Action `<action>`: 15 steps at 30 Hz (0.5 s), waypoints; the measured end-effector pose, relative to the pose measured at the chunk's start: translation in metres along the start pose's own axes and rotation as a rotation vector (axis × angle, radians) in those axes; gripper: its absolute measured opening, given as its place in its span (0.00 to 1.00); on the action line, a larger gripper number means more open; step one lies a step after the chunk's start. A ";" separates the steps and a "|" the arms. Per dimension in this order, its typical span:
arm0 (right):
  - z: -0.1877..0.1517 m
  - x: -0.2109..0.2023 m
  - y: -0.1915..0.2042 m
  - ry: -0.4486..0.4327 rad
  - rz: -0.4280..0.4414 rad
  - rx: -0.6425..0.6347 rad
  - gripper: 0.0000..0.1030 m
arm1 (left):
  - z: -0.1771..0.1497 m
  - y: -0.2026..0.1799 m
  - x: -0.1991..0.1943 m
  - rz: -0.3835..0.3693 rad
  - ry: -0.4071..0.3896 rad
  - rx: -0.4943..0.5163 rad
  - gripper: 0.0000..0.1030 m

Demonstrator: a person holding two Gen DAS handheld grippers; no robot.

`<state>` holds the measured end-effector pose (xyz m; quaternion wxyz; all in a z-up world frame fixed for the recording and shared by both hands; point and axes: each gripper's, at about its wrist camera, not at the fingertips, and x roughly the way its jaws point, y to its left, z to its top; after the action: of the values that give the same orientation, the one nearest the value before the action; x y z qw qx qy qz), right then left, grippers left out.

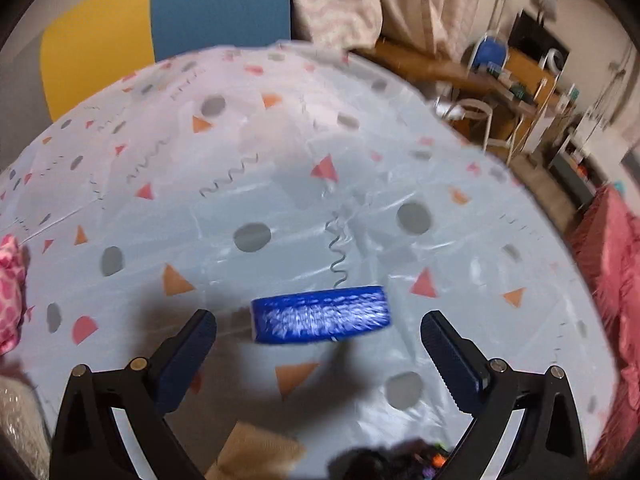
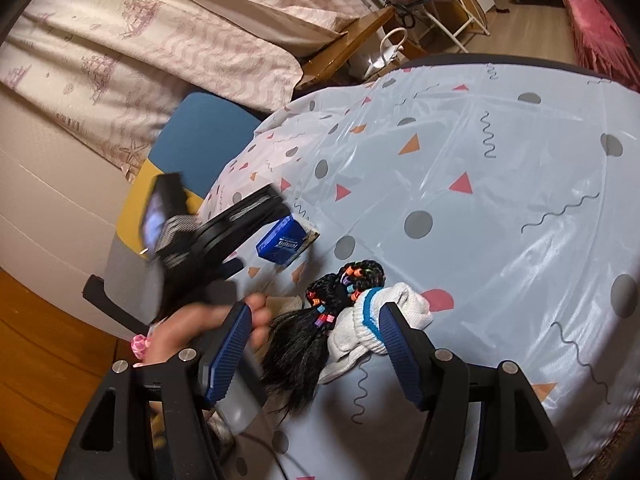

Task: Organize soft objects
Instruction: 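Grasp the blue Tempo tissue pack with the left tool, then grasp the black beaded wig with the right tool while the left tool lifts the tissue pack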

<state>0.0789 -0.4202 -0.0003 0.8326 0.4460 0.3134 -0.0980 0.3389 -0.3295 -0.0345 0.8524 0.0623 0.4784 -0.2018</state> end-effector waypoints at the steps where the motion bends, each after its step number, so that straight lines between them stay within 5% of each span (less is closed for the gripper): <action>1: 0.000 0.001 0.000 0.004 -0.001 0.002 0.65 | 0.000 0.000 0.008 0.012 0.015 0.001 0.77; 6: 0.000 0.003 -0.002 0.012 -0.005 0.008 0.65 | -0.010 0.009 0.007 -0.013 -0.022 0.027 0.71; 15: 0.000 0.003 -0.007 0.012 -0.023 0.039 0.65 | -0.075 0.031 -0.098 0.003 -0.173 0.093 0.71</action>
<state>0.0780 -0.4241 -0.0073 0.8207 0.4592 0.3214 -0.1113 0.2470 -0.2505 0.0048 0.8869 0.0849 0.3930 -0.2273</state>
